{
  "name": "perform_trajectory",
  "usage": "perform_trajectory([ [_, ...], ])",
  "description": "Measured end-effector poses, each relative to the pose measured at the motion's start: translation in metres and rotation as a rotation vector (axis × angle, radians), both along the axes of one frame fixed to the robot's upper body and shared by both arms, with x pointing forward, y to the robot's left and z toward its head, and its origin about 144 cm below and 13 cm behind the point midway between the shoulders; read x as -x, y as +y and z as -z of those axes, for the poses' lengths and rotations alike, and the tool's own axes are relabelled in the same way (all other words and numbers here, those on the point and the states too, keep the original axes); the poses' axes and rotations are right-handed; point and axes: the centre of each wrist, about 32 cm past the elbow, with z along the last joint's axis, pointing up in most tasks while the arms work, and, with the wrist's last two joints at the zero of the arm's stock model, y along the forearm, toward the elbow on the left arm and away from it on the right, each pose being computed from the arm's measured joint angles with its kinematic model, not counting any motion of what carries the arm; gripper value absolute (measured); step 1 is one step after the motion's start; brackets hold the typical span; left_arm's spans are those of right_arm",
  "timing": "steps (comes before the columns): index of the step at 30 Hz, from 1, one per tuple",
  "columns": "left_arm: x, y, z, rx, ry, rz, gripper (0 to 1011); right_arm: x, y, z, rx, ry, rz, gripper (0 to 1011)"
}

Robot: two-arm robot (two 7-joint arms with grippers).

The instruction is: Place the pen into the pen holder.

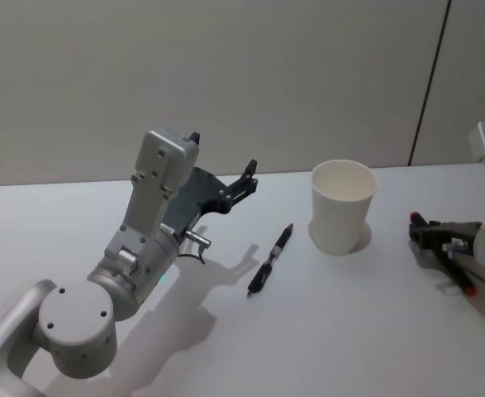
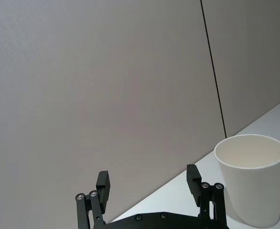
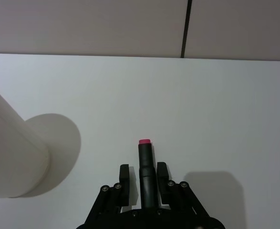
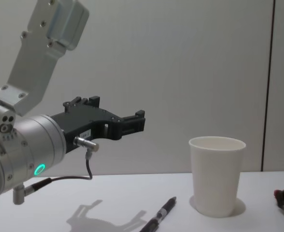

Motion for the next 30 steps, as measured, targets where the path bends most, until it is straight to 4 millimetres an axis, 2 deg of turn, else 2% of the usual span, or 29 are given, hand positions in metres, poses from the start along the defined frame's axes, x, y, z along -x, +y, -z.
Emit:
perform_trajectory([
  [7, 0.0, 0.0, 0.0, 0.0, 0.0, 0.0, 1001, -0.002, -0.009, 0.006, 0.0, 0.033, 0.031, 180],
  [30, 0.0, 0.0, 0.0, 0.0, 0.0, 0.0, 1001, -0.003, -0.019, 0.012, 0.011, 0.061, 0.071, 178],
])
